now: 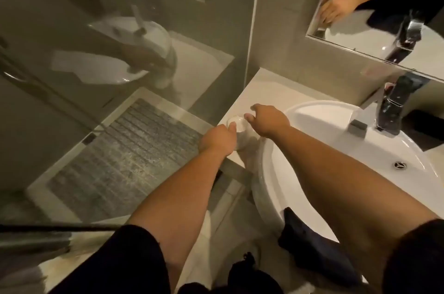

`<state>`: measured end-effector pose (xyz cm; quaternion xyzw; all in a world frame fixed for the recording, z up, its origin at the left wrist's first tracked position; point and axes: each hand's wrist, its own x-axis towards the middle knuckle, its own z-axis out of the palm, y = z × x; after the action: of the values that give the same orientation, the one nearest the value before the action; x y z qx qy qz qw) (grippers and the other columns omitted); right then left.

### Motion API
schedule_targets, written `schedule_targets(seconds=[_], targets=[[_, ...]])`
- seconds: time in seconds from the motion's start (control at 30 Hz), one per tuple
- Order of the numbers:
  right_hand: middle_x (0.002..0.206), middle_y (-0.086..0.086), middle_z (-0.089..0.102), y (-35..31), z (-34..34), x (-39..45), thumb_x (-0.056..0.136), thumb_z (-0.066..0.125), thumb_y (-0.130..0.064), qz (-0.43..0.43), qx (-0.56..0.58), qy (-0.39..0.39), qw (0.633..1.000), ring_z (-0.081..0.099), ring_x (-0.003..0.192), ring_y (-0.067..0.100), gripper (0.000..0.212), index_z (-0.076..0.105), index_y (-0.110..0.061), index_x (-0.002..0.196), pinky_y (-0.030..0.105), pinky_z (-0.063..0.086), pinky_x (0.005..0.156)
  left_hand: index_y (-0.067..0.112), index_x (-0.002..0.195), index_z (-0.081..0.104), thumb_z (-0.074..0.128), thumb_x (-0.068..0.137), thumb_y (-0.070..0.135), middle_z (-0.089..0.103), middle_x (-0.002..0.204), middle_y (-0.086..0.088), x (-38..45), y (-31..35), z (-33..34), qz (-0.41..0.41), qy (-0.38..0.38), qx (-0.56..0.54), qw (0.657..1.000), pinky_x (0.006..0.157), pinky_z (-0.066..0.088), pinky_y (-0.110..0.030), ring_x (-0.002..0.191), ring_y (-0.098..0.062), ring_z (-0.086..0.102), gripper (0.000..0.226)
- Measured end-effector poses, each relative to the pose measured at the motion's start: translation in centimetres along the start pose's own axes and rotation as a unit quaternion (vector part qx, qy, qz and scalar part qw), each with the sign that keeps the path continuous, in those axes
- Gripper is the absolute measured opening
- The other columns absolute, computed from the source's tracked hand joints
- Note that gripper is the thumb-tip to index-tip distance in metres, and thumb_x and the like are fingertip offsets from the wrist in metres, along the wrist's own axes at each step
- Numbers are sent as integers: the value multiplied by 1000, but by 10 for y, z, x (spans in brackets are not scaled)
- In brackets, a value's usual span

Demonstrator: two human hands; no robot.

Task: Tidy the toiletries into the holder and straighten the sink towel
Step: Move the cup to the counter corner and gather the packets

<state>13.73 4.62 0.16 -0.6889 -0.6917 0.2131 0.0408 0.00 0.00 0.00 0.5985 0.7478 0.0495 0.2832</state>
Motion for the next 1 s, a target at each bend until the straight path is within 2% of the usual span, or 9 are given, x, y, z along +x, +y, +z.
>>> schedule_targets(seconds=[0.17,0.37,0.5,0.6,0.7,0.9,1.0], targets=[[115,11,68,-2,6,14,100,38,-34,-47,-16,-55,997,62,100,30,35,64,-14,115,40,50,91,6,107,62,23,101,45,66,106,-16,15,3,4,4,20,27,999,74,45,-37,95,-33,61,55],[100,11,70,-2,0,7,97,44,-25,-21,-7,4,1000,58,78,25,26,66,-12,98,33,47,75,9,100,62,42,97,23,70,99,-13,28,13,-12,72,37,136,987,68,46,-35,88,-32,66,25],[94,13,69,-5,-47,-12,96,43,-23,26,13,93,995,54,73,27,26,66,-10,94,31,42,66,7,106,58,49,93,20,68,100,-14,25,48,-50,168,75,164,969,72,43,-36,91,-35,65,20],[90,16,68,2,-91,-38,96,40,-25,64,35,166,983,52,73,32,31,66,-10,89,31,34,64,9,106,58,55,89,17,69,98,-11,12,88,-76,272,116,219,930,72,38,-36,91,-34,65,19],[87,18,68,26,-119,-74,96,38,-28,111,23,212,971,59,76,35,35,66,-8,86,32,34,61,12,102,61,48,90,13,69,95,-8,-11,125,-74,358,124,224,898,75,38,-36,90,-32,65,18],[91,14,69,106,-126,-160,95,36,-31,248,32,252,935,59,76,31,36,67,-12,93,34,44,62,14,96,63,38,92,21,69,90,-9,-69,196,-10,463,51,169,868,72,43,-35,80,-31,63,26],[94,15,68,153,-131,-201,95,39,-27,321,31,264,909,55,77,32,32,67,-12,97,33,39,63,12,99,63,39,93,25,69,93,-12,-103,239,22,506,11,150,849,65,48,-35,81,-33,64,28]])
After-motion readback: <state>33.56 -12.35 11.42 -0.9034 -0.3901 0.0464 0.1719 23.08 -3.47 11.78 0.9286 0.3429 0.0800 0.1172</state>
